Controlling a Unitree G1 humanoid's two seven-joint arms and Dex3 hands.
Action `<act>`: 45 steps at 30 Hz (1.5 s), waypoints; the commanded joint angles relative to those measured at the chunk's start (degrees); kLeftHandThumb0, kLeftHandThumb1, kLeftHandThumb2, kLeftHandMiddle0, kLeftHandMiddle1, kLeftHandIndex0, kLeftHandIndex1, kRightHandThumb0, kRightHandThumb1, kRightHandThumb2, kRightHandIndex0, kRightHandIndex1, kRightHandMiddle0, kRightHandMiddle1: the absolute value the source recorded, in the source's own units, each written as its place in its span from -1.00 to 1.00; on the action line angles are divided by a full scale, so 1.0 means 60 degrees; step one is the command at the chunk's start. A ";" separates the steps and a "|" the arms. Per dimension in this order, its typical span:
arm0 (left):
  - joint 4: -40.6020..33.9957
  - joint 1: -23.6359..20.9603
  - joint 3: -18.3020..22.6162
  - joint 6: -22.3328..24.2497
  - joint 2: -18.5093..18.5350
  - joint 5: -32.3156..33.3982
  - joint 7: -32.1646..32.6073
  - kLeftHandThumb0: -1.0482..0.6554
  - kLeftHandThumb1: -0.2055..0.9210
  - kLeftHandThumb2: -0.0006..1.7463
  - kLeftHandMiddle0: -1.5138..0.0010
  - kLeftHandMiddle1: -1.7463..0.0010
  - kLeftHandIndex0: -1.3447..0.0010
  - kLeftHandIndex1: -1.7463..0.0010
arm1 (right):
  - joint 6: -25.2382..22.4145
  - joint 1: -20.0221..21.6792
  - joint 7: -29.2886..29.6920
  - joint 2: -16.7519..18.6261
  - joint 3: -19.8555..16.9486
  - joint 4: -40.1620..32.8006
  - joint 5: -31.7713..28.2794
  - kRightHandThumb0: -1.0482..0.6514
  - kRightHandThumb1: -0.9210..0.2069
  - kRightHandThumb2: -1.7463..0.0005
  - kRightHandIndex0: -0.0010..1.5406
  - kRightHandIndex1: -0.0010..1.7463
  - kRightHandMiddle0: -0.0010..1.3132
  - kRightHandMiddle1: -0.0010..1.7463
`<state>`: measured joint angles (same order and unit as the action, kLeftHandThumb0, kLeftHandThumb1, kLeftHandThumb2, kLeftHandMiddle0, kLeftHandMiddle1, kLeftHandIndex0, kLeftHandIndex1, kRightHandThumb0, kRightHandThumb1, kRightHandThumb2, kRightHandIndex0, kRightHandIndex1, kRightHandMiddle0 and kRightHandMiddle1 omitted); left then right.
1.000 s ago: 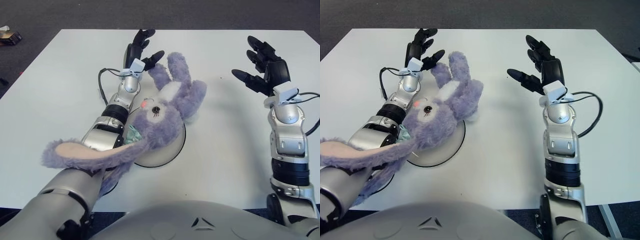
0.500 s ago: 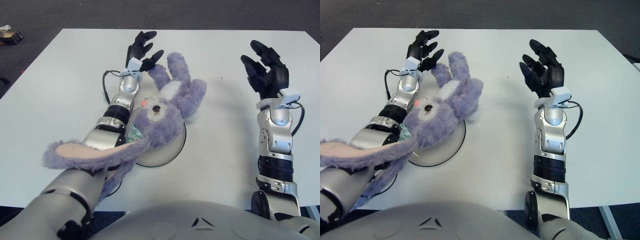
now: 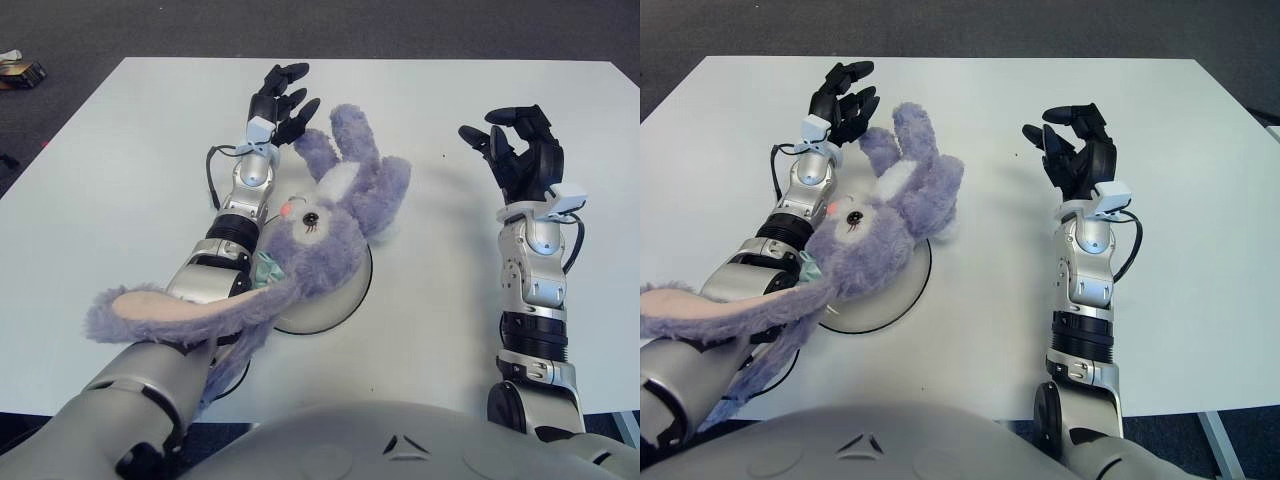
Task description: Put the doll into the plate.
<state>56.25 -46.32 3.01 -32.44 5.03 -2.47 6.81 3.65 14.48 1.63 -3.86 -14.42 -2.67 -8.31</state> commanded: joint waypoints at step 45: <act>-0.1059 0.1316 0.1096 -0.0180 0.0074 0.1244 -0.1234 -0.18 1.00 -0.62 -0.36 0.89 0.42 -0.75 | -0.0189 -0.0187 -0.0169 0.0231 0.0141 0.0662 -0.0474 -0.18 -1.00 0.58 -0.02 0.53 -0.44 0.81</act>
<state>49.68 -41.11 8.87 -32.96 4.60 4.34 0.09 3.13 14.20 -0.05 -3.01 -13.76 1.29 -11.14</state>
